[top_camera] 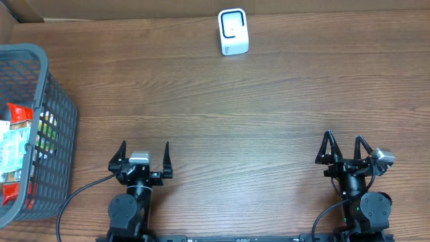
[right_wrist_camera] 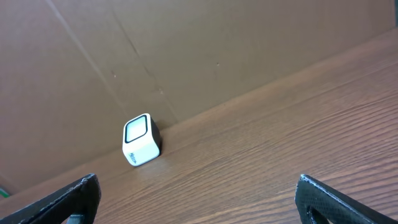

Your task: Scan the item barcode

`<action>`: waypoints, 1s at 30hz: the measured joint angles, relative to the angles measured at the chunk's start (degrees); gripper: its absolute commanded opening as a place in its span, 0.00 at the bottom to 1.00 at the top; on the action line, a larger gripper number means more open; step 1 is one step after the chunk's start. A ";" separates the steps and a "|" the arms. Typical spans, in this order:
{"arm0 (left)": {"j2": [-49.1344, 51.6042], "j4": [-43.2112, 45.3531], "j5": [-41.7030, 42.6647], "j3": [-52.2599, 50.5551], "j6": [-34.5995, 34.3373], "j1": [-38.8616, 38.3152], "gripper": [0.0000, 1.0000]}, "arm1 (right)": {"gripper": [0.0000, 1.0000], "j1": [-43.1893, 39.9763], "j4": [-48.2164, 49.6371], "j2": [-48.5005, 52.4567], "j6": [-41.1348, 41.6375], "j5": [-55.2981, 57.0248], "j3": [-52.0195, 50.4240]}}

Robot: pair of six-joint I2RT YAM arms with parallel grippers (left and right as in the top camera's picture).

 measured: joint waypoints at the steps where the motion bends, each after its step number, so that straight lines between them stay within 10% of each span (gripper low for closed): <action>1: 0.37 -0.55 0.00 0.81 -0.11 0.00 1.00 | 1.00 0.00 0.02 0.00 0.00 0.00 0.00; 16: 22.53 -4.02 2.36 21.57 -0.33 0.00 1.00 | 1.00 0.02 0.00 0.00 0.02 0.00 0.00; 30: 53.81 -36.61 15.74 71.32 -0.35 0.28 1.00 | 1.00 0.00 -0.02 0.00 0.00 -0.02 0.00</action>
